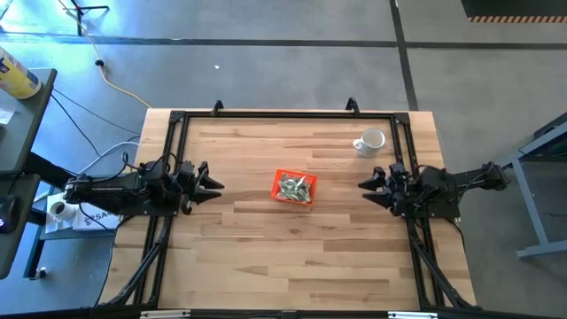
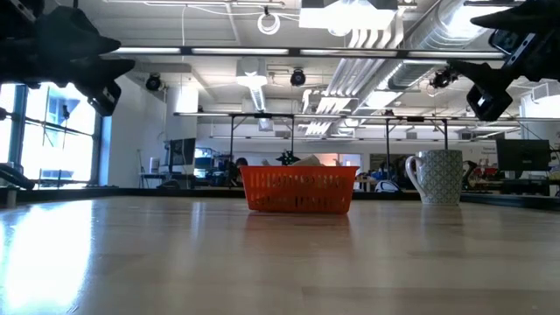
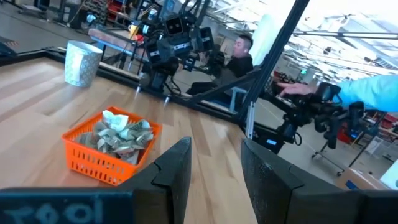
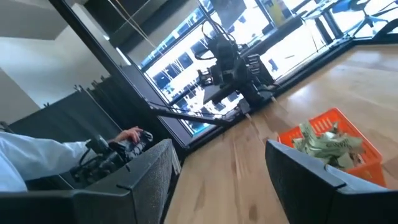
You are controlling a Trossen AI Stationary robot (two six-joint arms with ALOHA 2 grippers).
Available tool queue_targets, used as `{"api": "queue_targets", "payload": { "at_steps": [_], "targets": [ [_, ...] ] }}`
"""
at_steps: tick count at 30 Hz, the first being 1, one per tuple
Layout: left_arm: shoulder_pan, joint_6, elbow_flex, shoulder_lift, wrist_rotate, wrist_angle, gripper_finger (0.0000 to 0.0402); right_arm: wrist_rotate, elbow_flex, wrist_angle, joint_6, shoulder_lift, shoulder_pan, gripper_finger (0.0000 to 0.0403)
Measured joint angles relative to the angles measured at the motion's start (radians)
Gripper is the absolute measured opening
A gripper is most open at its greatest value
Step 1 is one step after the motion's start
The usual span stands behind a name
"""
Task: Pick and place Stevia / Truvia into bins
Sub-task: Return to Home Position
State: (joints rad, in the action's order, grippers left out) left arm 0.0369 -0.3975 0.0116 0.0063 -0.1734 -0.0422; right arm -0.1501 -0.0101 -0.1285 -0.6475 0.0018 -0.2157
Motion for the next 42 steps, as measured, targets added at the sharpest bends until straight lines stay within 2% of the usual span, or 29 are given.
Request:
{"api": "queue_targets", "payload": {
  "at_steps": [4, 7, 14, 42],
  "targets": [
    [0.002, 0.0, 0.0, 0.0, 0.001, 0.0, 0.0172, 0.001, -0.002, 0.041, -0.001, 0.009, 0.0, 0.0248],
    [0.002, 0.0, -0.001, 0.0, 0.001, 0.0, 0.0172, 0.02, -0.031, 0.166, -0.002, 0.075, 0.001, 0.0248],
    [0.002, 0.0, -0.001, 0.0, 0.001, 0.0, 0.0172, 0.05, -0.041, 0.185, -0.006, 0.167, 0.0, 0.0248],
    [0.002, 0.0, -0.002, 0.0, 0.003, 0.0, 0.0172, 0.048, -0.04, 0.186, -0.007, 0.167, 0.033, 0.0248]
  ]
}}
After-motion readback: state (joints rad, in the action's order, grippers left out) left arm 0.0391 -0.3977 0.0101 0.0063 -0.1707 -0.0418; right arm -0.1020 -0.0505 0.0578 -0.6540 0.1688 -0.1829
